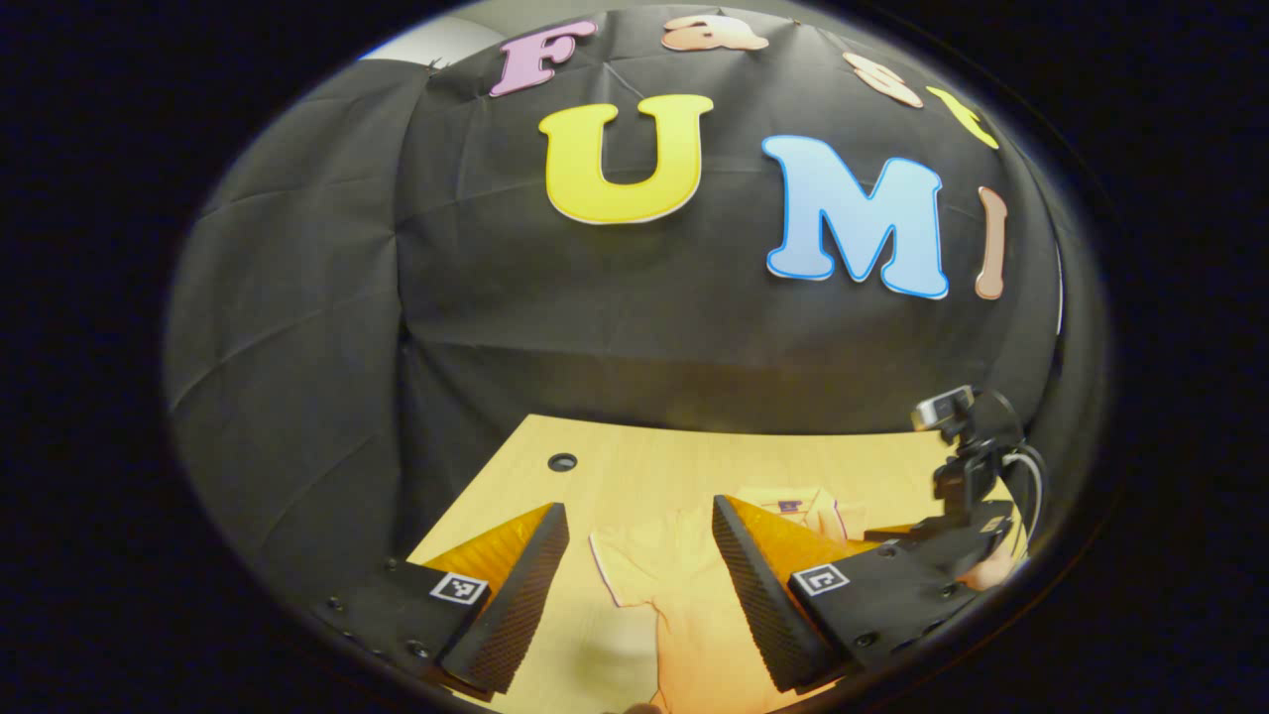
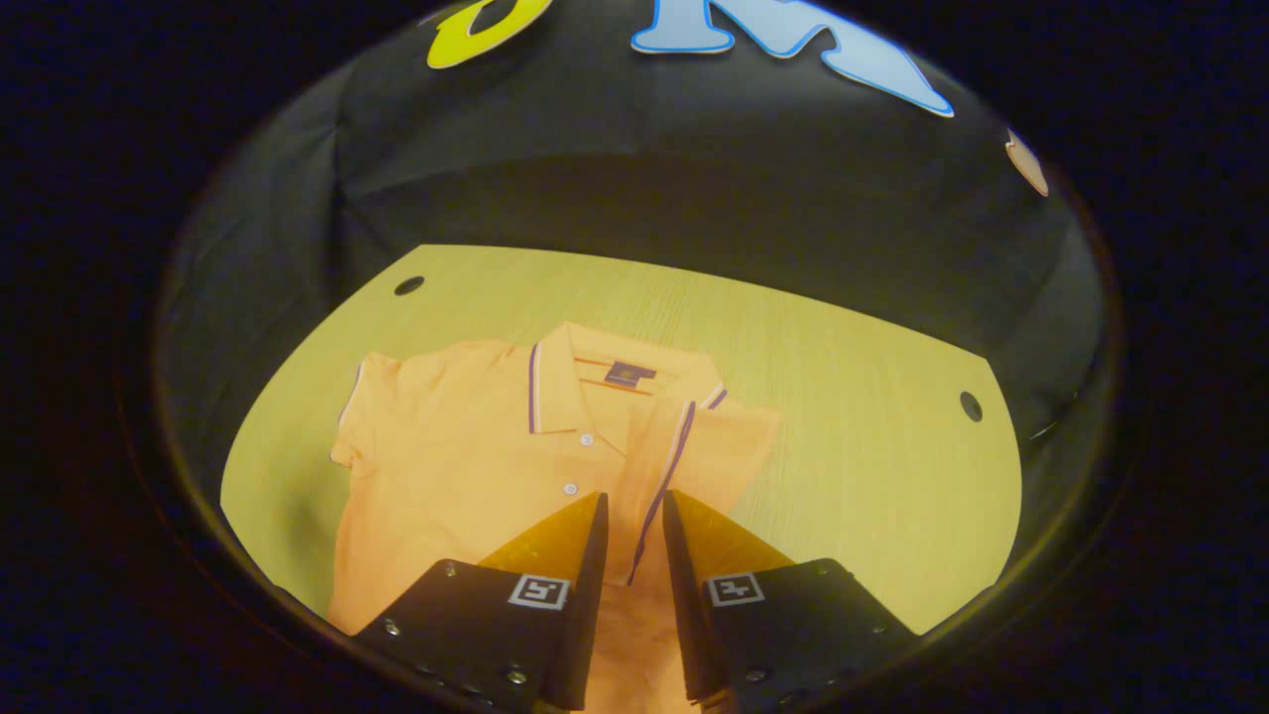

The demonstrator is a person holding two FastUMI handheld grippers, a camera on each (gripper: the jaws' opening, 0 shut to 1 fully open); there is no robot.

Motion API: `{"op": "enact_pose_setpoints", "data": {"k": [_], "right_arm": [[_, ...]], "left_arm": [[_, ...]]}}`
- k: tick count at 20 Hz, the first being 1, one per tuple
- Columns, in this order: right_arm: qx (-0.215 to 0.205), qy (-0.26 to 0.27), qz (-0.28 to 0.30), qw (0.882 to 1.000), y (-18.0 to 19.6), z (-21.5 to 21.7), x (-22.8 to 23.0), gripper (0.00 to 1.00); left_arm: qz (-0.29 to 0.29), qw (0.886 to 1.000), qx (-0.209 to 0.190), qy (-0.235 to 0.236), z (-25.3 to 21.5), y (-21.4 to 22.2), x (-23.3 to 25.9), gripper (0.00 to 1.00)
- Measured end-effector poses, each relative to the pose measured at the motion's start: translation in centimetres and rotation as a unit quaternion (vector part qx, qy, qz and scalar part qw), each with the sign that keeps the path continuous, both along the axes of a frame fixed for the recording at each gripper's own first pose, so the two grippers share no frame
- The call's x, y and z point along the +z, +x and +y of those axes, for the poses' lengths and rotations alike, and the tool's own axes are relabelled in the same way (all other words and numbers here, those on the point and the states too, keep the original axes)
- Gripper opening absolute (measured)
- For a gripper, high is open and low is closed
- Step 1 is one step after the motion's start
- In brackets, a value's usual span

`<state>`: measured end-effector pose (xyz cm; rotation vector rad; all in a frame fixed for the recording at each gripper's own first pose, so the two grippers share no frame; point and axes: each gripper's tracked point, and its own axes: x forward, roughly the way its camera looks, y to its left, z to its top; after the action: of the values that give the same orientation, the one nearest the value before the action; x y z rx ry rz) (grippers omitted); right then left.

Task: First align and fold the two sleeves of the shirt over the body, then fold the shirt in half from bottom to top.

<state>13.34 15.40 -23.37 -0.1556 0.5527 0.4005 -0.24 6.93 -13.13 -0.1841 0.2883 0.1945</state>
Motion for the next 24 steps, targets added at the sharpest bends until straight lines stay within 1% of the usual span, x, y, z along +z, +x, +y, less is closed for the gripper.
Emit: {"op": "enact_pose_setpoints", "data": {"k": [2, 3, 4, 5, 6, 8, 9, 11, 14, 15, 16, 17, 19, 20, 21, 22, 23, 24], "right_arm": [[-0.004, 0.022, -0.021, 1.000, -0.8, -0.3, 2.4, 0.36], [-0.007, 0.034, -0.032, 0.999, -1.5, -0.6, 3.7, 0.34], [-0.009, 0.045, -0.042, 0.998, -2.1, -0.8, 4.9, 0.36], [-0.012, 0.054, -0.051, 0.997, -2.7, -1.2, 5.8, 0.36], [-0.015, 0.061, -0.060, 0.996, -3.3, -1.5, 6.9, 0.36], [-0.020, 0.070, -0.081, 0.994, -4.4, -2.4, 9.1, 0.38], [-0.023, 0.074, -0.091, 0.993, -5.0, -2.8, 10.0, 0.36], [-0.030, 0.087, -0.110, 0.990, -6.7, -3.6, 12.3, 0.36], [-0.036, 0.101, -0.121, 0.987, -8.5, -4.3, 14.3, 0.36], [-0.038, 0.104, -0.123, 0.986, -9.0, -4.6, 15.1, 0.36], [-0.041, 0.106, -0.127, 0.985, -9.5, -5.0, 15.7, 0.36], [-0.042, 0.108, -0.133, 0.984, -9.9, -5.2, 16.5, 0.36], [-0.047, 0.110, -0.145, 0.982, -10.6, -5.8, 18.1, 0.36], [-0.048, 0.114, -0.149, 0.981, -10.9, -5.9, 18.8, 0.36], [-0.051, 0.117, -0.153, 0.980, -11.2, -6.0, 19.3, 0.39], [-0.054, 0.119, -0.156, 0.979, -11.2, -6.1, 19.7, 0.36], [-0.058, 0.121, -0.158, 0.978, -11.5, -6.3, 20.1, 0.36], [-0.060, 0.123, -0.158, 0.978, -11.6, -6.3, 20.3, 0.36]], "left_arm": [[0.010, 1.000, -0.004, 0.001, 0.2, 1.1, -1.7, 0.96], [0.017, 1.000, -0.007, 0.001, 0.4, 1.6, -2.7, 1.00], [0.024, 1.000, -0.009, 0.003, 0.5, 2.1, -3.7, 1.00], [0.030, 0.999, -0.011, 0.006, 0.5, 2.6, -4.5, 0.96], [0.036, 0.999, -0.014, 0.008, 0.6, 3.0, -5.5, 1.00], [0.050, 0.999, -0.020, 0.007, 0.6, 3.9, -7.7, 1.00], [0.058, 0.998, -0.023, 0.005, 0.6, 4.7, -8.9, 1.00], [0.073, 0.997, -0.035, 0.001, 0.1, 6.2, -11.5, 1.00], [0.096, 0.995, -0.040, -0.001, 0.1, 7.8, -15.2, 1.00], [0.104, 0.994, -0.041, -0.003, 0.1, 8.3, -16.4, 0.97], [0.113, 0.993, -0.042, -0.004, 0.3, 8.4, -17.6, 0.97], [0.121, 0.992, -0.043, -0.004, 0.4, 8.7, -18.7, 1.00], [0.138, 0.989, -0.046, -0.004, 0.5, 9.4, -20.9, 1.00], [0.146, 0.988, -0.047, -0.008, 0.4, 9.5, -21.6, 0.93], [0.153, 0.987, -0.047, -0.013, 0.3, 9.7, -22.4, 0.93], [0.160, 0.986, -0.046, -0.017, 0.3, 10.0, -23.4, 0.97], [0.165, 0.985, -0.046, -0.020, 0.4, 10.2, -24.1, 1.00], [0.170, 0.984, -0.044, -0.023, 0.6, 10.3, -24.7, 1.00]]}}
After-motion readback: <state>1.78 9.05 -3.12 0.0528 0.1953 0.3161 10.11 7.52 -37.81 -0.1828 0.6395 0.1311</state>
